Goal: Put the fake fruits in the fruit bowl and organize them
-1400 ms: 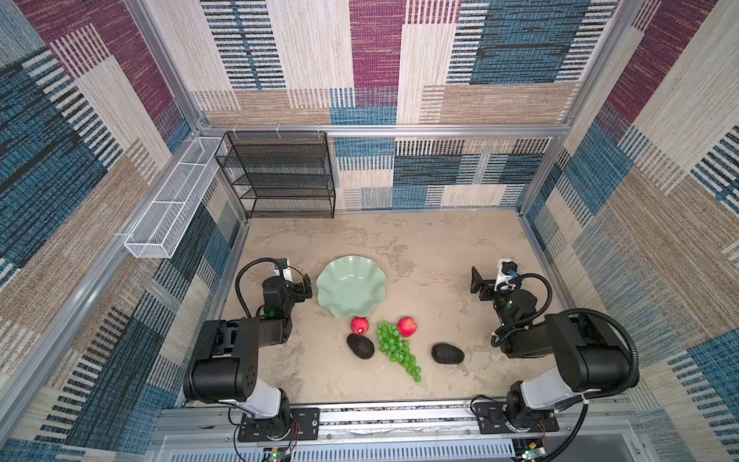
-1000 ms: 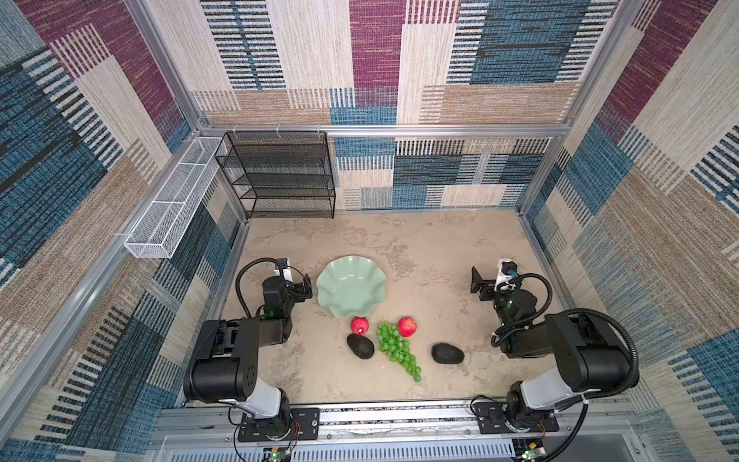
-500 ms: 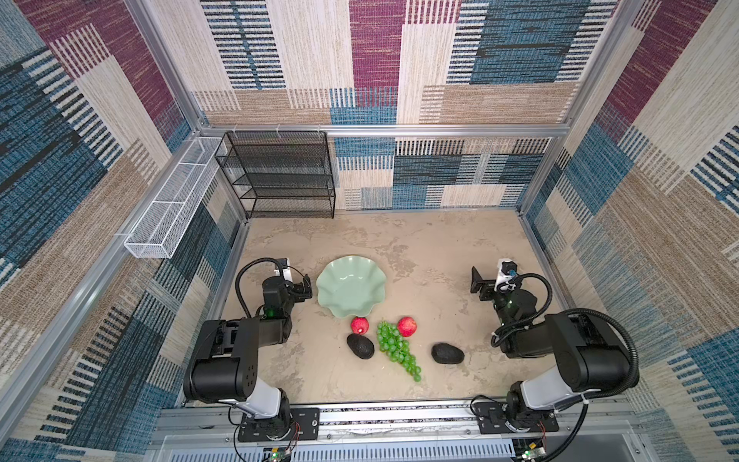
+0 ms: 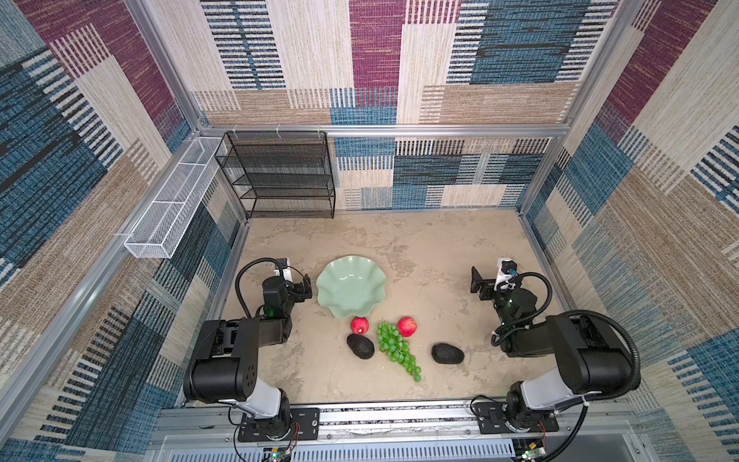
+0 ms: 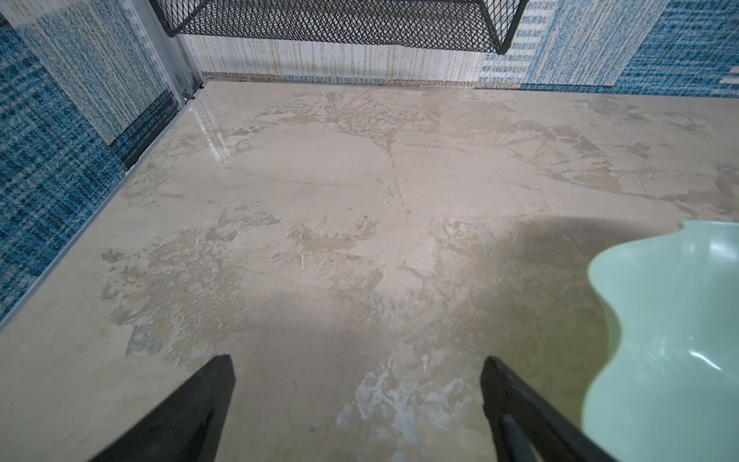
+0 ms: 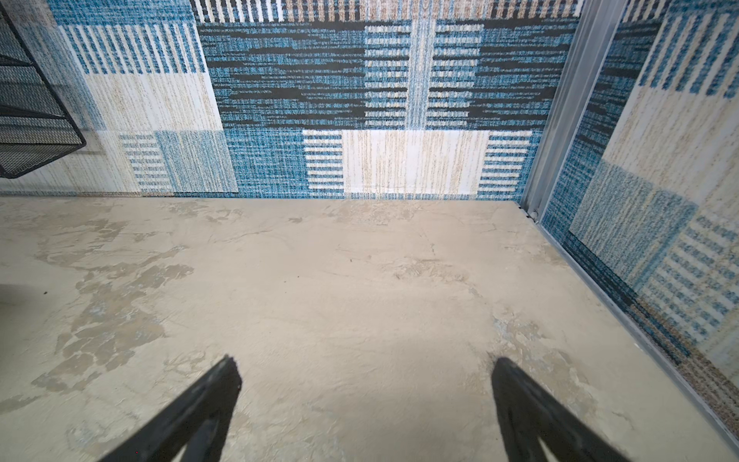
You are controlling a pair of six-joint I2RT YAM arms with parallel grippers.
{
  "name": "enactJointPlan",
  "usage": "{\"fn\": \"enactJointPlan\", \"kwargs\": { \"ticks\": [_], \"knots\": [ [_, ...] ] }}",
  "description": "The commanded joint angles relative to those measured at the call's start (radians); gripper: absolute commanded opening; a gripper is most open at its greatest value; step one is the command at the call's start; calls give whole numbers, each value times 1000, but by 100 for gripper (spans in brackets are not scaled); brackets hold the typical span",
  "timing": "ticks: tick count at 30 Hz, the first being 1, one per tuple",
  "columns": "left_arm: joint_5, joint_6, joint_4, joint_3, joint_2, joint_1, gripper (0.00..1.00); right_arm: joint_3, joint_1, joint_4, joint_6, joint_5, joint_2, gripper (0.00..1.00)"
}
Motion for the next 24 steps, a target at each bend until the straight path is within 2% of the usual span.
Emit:
{"fn": "enactJointPlan", "kwargs": {
  "ticks": [1,3,6,8,10,12,14,18,21,24],
  "knots": [
    [0,15,-98,42,-69,2,99,136,1,-281,17,11,-102,100],
    [-73,-61,-423,162,-171,2,99,251,1,-473,78,12,-179,100],
    [-29,-102,-773,310,-304,2,99,427,1,-733,219,-133,-241,100],
    [-23,-126,-871,336,-398,3,99,487,1,-863,351,-191,-261,100],
    [-21,-124,-922,330,-492,3,99,481,2,-921,333,-343,-278,100],
    [-16,-109,-936,307,-581,2,99,479,5,-1031,357,-387,-306,100],
    [-25,-111,-930,280,-646,3,99,493,29,-1185,380,-361,-342,100],
    [-40,-145,-912,253,-701,3,99,512,205,-1522,442,-153,-423,100],
    [-28,-146,-908,267,-690,3,99,477,360,-1711,593,5,-498,99],
    [0,-148,-926,292,-668,5,99,422,487,-1830,784,51,-575,99]
  ]
}}
